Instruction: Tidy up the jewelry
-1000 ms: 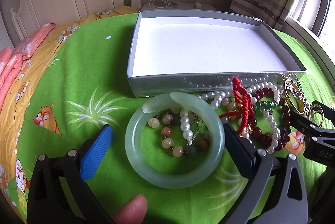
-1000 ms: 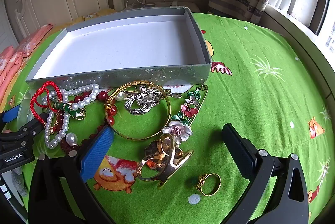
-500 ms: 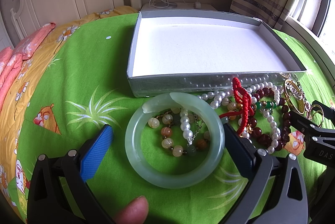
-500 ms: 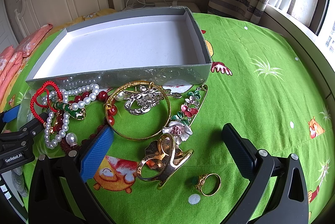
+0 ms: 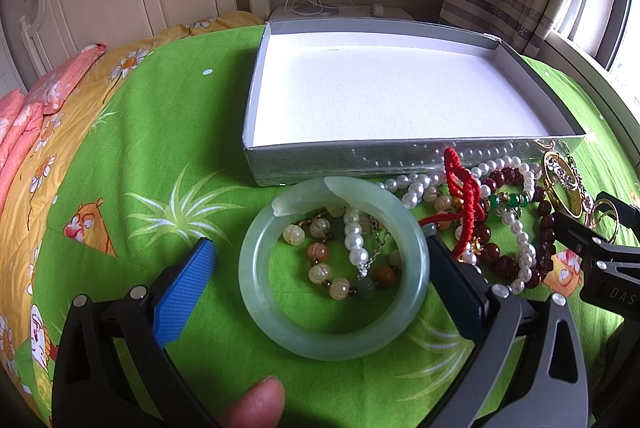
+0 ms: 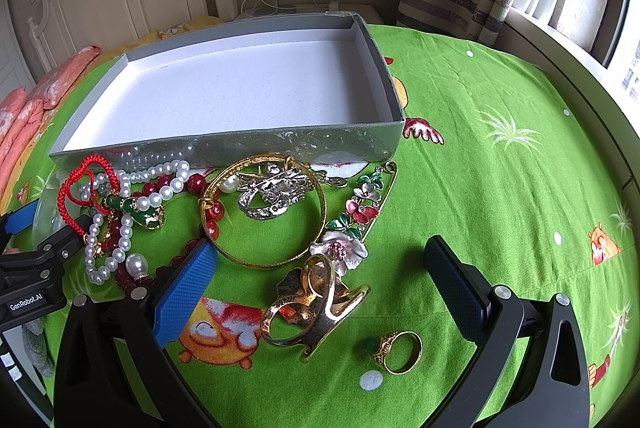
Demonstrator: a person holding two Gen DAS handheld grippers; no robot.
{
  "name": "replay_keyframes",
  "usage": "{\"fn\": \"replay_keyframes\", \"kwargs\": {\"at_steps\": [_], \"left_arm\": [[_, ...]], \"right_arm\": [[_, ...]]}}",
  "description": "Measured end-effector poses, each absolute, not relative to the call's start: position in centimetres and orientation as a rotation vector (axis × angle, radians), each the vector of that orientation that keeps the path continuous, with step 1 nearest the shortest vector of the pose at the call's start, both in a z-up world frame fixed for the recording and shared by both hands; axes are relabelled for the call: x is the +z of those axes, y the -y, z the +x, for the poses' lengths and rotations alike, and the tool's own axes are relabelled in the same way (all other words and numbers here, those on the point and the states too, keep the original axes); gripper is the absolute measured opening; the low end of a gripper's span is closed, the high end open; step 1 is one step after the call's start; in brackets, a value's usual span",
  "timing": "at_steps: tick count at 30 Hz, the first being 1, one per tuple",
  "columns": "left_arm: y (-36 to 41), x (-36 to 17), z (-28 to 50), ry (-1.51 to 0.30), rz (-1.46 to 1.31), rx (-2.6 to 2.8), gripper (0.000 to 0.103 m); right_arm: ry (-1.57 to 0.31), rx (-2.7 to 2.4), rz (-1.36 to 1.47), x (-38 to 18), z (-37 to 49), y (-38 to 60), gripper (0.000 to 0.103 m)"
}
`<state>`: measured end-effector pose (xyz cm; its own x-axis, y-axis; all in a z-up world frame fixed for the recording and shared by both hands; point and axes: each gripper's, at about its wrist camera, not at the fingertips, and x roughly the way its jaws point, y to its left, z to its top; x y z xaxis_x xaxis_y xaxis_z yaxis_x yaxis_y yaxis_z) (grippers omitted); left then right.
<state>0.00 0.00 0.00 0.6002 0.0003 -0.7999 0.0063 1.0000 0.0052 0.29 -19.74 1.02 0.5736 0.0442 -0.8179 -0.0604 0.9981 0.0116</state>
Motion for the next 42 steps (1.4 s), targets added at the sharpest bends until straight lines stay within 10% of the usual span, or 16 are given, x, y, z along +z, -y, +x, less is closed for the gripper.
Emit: {"fn": "replay_keyframes", "kwargs": {"at_steps": [42], "left_arm": [[-0.9, 0.1, -1.0, -0.946, 0.025, -0.042, 0.101]], "right_arm": [[-1.016, 0.321, -0.096, 1.2, -0.5, 21.3, 0.099]]}}
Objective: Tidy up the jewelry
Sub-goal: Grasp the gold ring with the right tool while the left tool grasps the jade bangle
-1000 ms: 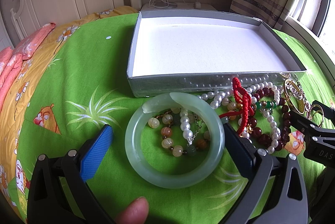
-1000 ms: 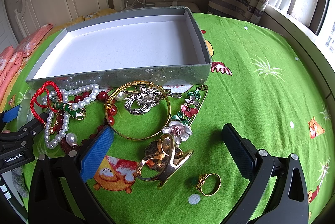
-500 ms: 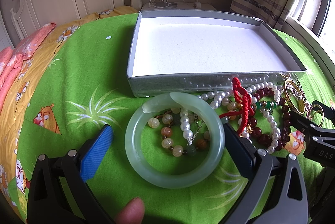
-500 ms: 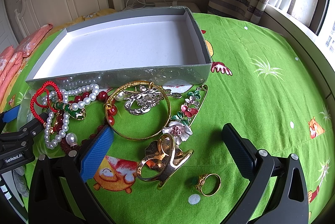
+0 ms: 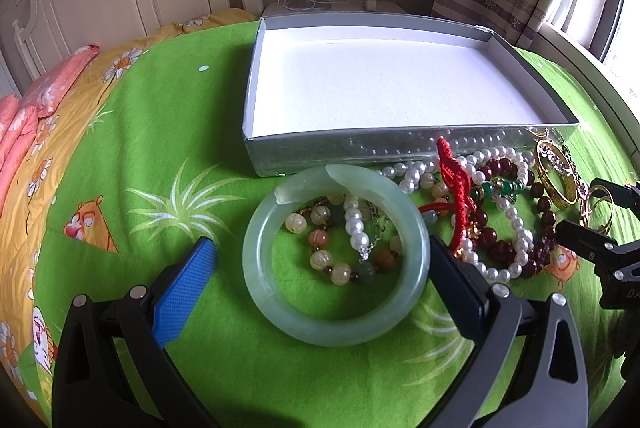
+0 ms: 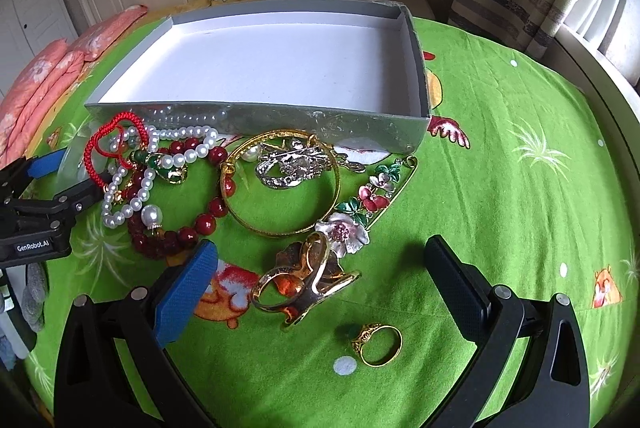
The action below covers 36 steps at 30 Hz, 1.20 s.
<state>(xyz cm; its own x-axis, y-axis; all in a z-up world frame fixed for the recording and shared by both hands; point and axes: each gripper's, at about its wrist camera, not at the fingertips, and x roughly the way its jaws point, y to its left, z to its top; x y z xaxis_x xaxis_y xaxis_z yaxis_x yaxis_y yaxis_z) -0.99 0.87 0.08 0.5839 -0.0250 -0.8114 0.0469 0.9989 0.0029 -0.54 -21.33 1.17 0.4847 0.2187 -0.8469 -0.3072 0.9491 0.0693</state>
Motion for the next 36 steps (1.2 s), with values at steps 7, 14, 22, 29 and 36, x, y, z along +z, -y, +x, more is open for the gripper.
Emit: {"fn": "replay_keyframes", "kwargs": {"at_steps": [7, 14, 22, 29, 36], "left_arm": [[-1.6, 0.0, -3.7, -0.946, 0.049, -0.096, 0.101], [-2.1, 0.0, -4.8, -0.942, 0.049, -0.093, 0.101], [-2.1, 0.1, -4.7, -0.943, 0.049, -0.094, 0.101], [-2.3, 0.2, -4.7, -0.939, 0.037, -0.096, 0.101], [-4.3, 0.8, -5.0, -0.905, -0.087, -0.119, 0.101]], "right_arm": [[-1.005, 0.41, 0.035, 1.9, -1.6, 23.9, 0.099], [-0.978, 0.405, 0.032, 2.5, -2.9, 23.6, 0.084], [-0.945, 0.443, 0.026, 2.8, -3.5, 22.3, 0.069], [-0.953, 0.392, -0.042, 2.2, -3.2, 21.2, 0.054], [-0.918, 0.419, -0.015, 2.3, -3.5, 21.7, 0.039]]}}
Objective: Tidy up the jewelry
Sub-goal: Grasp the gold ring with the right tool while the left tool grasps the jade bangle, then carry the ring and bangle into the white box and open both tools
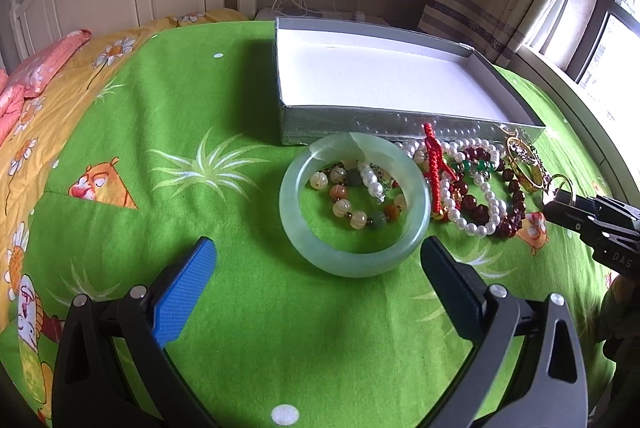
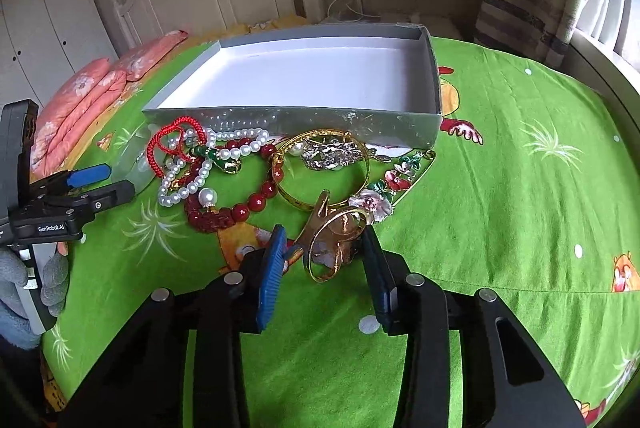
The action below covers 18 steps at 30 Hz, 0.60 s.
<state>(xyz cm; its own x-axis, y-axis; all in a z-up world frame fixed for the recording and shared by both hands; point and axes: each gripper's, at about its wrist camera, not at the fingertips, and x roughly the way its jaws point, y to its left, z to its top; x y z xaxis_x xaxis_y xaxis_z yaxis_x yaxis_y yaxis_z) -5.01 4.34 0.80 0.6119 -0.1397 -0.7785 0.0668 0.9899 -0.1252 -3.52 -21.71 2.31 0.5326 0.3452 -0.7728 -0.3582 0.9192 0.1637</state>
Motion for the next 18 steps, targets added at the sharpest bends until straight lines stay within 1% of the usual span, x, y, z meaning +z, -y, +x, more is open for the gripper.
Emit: {"fn": "replay_keyframes", "kwargs": {"at_steps": [5, 11, 12, 15, 18], "left_arm": [[-4.0, 0.9, -4.5, -0.914, -0.072, -0.12, 0.1], [-1.7, 0.7, -2.2, -0.943, 0.056, -0.115, 0.1], [-1.6, 0.7, -1.7, -0.946, 0.057, -0.127, 0.096], [-0.7, 1.0, -0.9, -0.934, 0.087, -0.147, 0.078], [0.2, 0.9, -1.2, -0.924, 0.098, -0.146, 0.078]], "right_arm": [[-0.898, 0.421, 0.003, 2.5, -3.8, 21.9, 0.039], [-0.884, 0.421, 0.008, 2.6, -4.2, 21.9, 0.039], [-0.88, 0.421, 0.008, 2.6, -4.3, 21.9, 0.039], [-0.867, 0.421, 0.014, 2.7, -4.5, 22.1, 0.038], [-0.853, 0.425, 0.02, 2.9, -4.6, 22.2, 0.038]]}}
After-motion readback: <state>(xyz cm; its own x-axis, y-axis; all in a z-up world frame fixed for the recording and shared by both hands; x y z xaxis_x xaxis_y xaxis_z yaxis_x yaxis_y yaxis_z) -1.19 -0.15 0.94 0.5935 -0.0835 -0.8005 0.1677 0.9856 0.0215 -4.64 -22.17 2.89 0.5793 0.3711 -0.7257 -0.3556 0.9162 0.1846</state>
